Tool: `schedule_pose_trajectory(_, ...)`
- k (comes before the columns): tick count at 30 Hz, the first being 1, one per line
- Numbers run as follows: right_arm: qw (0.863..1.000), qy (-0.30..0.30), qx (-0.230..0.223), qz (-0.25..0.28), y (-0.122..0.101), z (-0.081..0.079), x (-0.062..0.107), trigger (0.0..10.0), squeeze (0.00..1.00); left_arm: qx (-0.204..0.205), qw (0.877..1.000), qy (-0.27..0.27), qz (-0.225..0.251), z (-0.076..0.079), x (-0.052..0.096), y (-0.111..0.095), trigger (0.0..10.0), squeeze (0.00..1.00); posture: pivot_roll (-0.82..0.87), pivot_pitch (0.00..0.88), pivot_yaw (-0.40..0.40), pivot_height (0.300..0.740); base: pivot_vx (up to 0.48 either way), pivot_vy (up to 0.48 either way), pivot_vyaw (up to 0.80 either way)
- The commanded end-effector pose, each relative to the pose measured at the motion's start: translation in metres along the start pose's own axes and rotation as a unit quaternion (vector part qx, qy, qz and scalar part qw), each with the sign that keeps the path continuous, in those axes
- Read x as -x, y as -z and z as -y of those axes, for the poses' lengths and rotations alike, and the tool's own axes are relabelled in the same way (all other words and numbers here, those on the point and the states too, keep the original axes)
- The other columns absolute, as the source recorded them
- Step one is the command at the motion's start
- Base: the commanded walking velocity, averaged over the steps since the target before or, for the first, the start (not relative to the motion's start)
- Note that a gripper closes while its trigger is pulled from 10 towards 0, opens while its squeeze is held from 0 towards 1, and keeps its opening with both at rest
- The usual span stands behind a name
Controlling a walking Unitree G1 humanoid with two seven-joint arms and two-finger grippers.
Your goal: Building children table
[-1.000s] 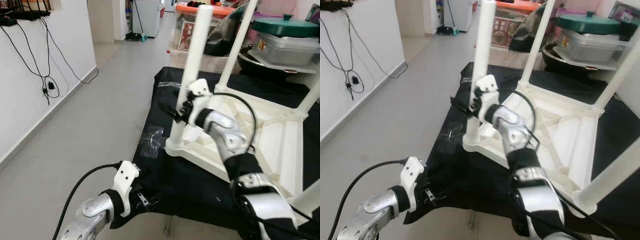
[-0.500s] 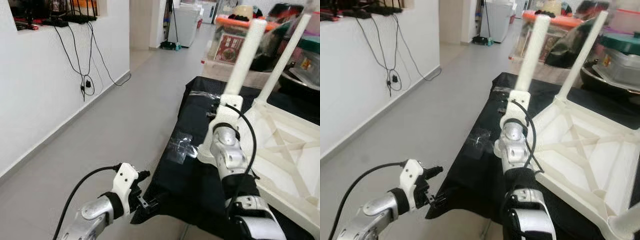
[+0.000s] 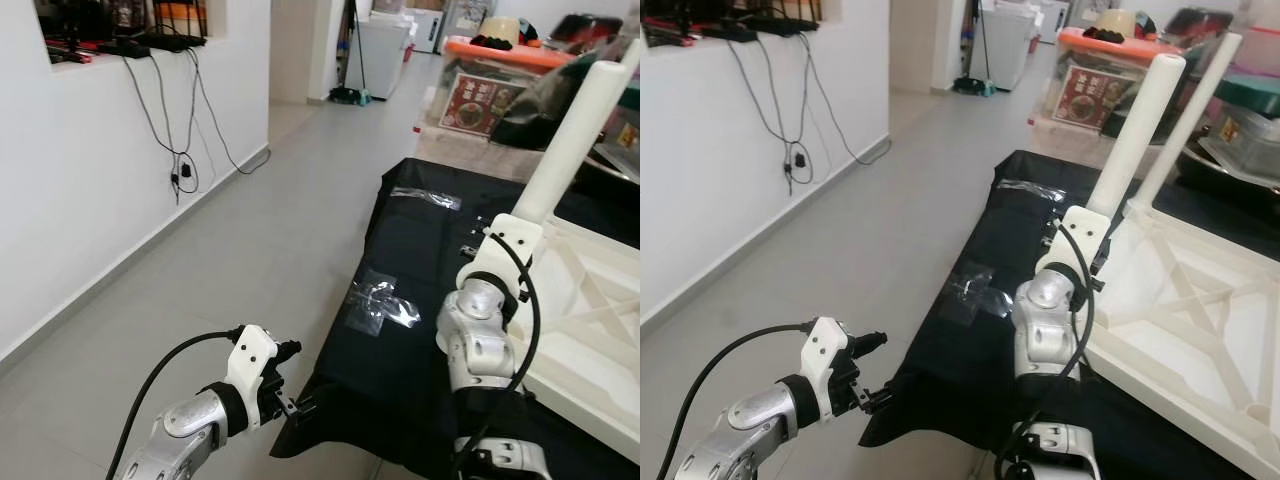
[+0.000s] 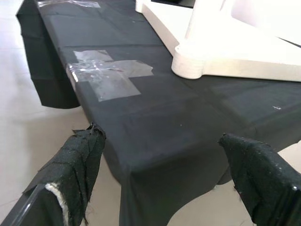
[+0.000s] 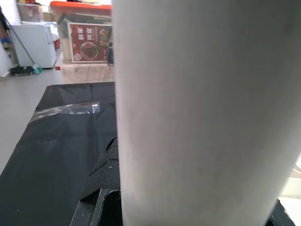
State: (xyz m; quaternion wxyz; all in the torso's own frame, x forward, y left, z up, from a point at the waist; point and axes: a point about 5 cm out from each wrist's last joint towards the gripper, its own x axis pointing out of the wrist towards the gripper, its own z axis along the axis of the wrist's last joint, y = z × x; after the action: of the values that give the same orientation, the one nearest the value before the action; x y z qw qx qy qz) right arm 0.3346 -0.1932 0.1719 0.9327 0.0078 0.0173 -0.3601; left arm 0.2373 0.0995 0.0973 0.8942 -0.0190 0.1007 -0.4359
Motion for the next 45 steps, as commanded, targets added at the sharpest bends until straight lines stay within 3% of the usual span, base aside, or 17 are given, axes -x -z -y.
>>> schedule_pose_trajectory(1,0.993,0.043,0.066,-0.087,0.041,0.017,0.002,7.3,0.0,-0.001,1.0,0.002,0.0,0.0,-0.002,0.001,10.0,0.0,0.01,0.0,-0.097,0.74,0.0,0.0,0.0)
schedule_pose_trajectory(2,0.994,0.013,0.055,-0.096,0.04,0.009,0.006,10.0,0.0,-0.001,1.0,0.002,-0.001,-0.001,-0.001,0.001,10.0,0.0,0.01,0.0,-0.093,0.74,0.0,0.0,0.0)
schedule_pose_trajectory(3,0.994,-0.074,0.031,-0.078,0.028,-0.006,0.011,10.0,0.79,-0.002,1.0,0.001,-0.004,-0.002,0.001,0.002,10.0,0.0,0.0,0.0,-0.089,0.74,0.0,0.0,0.0)
schedule_pose_trajectory(7,0.992,-0.115,0.024,-0.047,0.014,-0.009,0.009,10.0,1.0,-0.003,1.0,0.001,-0.005,-0.003,0.0,0.002,10.0,0.0,0.0,0.0,-0.088,0.74,0.0,0.0,0.0)
schedule_pose_trajectory(11,0.991,-0.117,0.062,-0.012,0.0,0.002,-0.01,10.0,0.98,-0.003,1.0,0.002,-0.003,-0.002,-0.001,0.001,10.0,0.0,0.0,0.0,-0.086,0.74,0.0,0.0,0.0)
schedule_pose_trajectory(12,0.991,-0.119,0.061,-0.007,-0.004,0.006,-0.018,10.0,0.0,-0.002,1.0,0.002,-0.003,-0.002,-0.001,0.002,10.0,0.0,0.0,0.0,-0.087,0.74,0.0,0.0,0.0)
schedule_pose_trajectory(18,0.984,-0.179,0.005,0.004,-0.023,0.011,-0.03,10.0,0.0,-0.001,1.0,0.002,-0.006,-0.002,0.001,0.003,10.0,0.0,0.0,0.0,-0.086,0.74,0.0,0.0,0.0)
schedule_pose_trajectory(20,0.959,-0.281,-0.033,0.03,-0.04,0.008,-0.029,10.0,0.0,-0.001,1.0,0.003,-0.006,-0.002,0.001,0.003,10.0,0.0,-0.01,0.0,-0.077,0.74,0.0,0.0,0.0)
schedule_pose_trajectory(22,0.851,-0.519,-0.018,0.075,-0.052,-0.003,-0.007,10.0,0.0,-0.002,1.0,0.007,-0.006,-0.002,-0.001,0.002,10.0,0.0,-0.01,0.0,-0.076,0.74,0.0,0.0,0.0)
schedule_pose_trajectory(24,0.81,-0.58,-0.001,0.081,-0.05,-0.009,0.002,10.0,0.0,-0.003,1.0,0.008,-0.006,-0.002,-0.001,0.003,10.0,0.0,0.0,0.0,-0.079,0.74,0.0,0.0,0.0)
schedule_pose_trajectory(31,0.744,-0.663,0.032,0.079,-0.046,-0.039,0.011,10.0,0.0,-0.004,1.0,0.008,-0.006,-0.003,-0.003,0.002,10.0,0.0,0.01,0.0,-0.092,0.74,0.0,0.0,0.0)
schedule_pose_trajectory(32,0.721,-0.689,0.033,0.074,-0.046,-0.059,0.012,6.5,0.0,-0.005,1.0,0.005,-0.003,-0.003,-0.005,0.001,10.0,0.0,0.03,0.0,-0.106,0.74,0.0,0.0,0.0)
schedule_pose_trajectory(33,0.716,-0.694,0.032,0.073,-0.046,-0.064,0.012,6.5,0.0,-0.005,1.0,0.003,-0.002,-0.003,-0.005,0.0,10.0,0.0,0.03,0.0,-0.106,0.74,0.0,0.0,0.0)
schedule_pose_trajectory(34,0.711,-0.699,0.029,0.07,-0.046,-0.068,0.012,2.5,0.0,-0.005,1.0,0.002,-0.001,-0.002,-0.005,0.0,10.0,0.0,0.04,0.0,-0.115,0.74,0.0,0.0,0.0)
schedule_pose_trajectory(36,0.702,-0.709,0.02,0.064,-0.047,-0.072,0.012,0.0,0.0,-0.004,1.0,-0.001,0.0,-0.002,-0.003,0.0,10.0,0.0,0.04,0.0,-0.117,0.74,0.0,0.0,0.0)
schedule_pose_trajectory(44,0.735,-0.676,0.012,0.052,-0.036,-0.063,0.001,0.0,0.0,0.001,1.0,-0.006,-0.008,-0.001,0.004,0.006,10.0,0.0,0.03,0.0,-0.111,0.74,0.0,0.0,0.0)
schedule_pose_trajectory(45,0.785,-0.618,0.024,0.031,-0.027,-0.059,-0.012,0.0,0.0,0.001,1.0,-0.005,-0.008,-0.001,0.004,0.006,10.0,0.0,0.02,0.0,-0.104,0.74,0.0,0.0,0.0)
